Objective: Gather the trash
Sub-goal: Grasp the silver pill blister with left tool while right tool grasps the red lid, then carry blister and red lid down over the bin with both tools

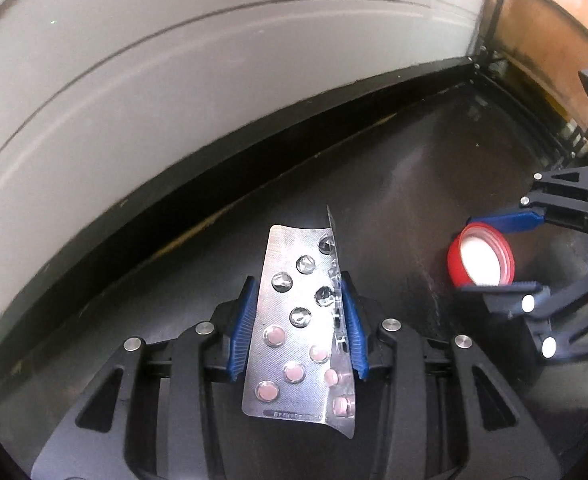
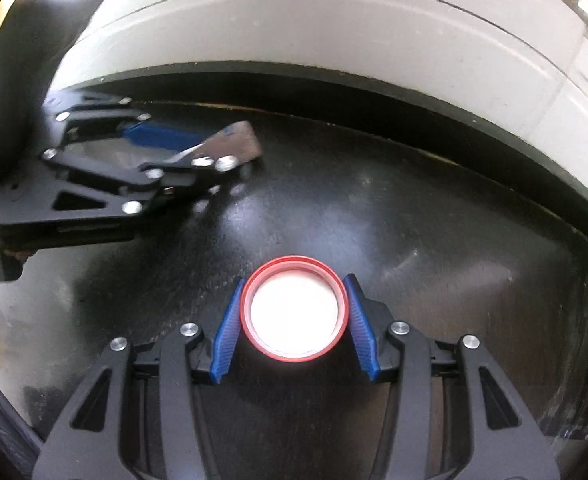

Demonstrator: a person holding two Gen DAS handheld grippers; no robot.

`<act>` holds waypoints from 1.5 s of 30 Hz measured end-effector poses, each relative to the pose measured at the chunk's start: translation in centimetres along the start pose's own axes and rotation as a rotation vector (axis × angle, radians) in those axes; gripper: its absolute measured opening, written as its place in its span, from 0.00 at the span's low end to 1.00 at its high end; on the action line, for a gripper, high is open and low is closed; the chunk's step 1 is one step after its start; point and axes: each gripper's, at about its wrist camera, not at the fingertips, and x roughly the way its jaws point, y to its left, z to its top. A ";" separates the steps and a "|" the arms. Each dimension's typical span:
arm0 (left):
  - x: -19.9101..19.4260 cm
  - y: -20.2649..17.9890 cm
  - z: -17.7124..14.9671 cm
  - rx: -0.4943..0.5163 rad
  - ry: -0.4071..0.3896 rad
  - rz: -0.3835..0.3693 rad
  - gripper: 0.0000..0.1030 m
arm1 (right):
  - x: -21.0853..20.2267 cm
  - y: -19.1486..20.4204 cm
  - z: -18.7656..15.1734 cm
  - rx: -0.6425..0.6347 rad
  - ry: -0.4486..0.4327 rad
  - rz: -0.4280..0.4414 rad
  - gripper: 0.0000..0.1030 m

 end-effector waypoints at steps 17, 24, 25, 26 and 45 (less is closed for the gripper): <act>-14.2 -4.8 -10.6 -0.255 -0.002 0.130 0.39 | -8.3 5.0 -3.6 -0.081 -0.093 0.031 0.48; -18.5 -7.3 -16.5 -0.298 -0.011 0.173 0.39 | -12.2 9.9 -7.3 -0.146 -0.103 0.054 0.48; -18.9 -7.5 -17.2 -0.305 -0.013 0.177 0.39 | -12.7 10.6 -7.7 -0.155 -0.105 0.059 0.48; -19.4 -7.6 -17.8 -0.313 -0.016 0.184 0.39 | -13.0 11.3 -8.1 -0.165 -0.106 0.065 0.48; -35.0 -3.3 -45.3 -0.943 -0.080 0.529 0.39 | -15.7 40.9 -12.3 -0.714 -0.042 0.441 0.48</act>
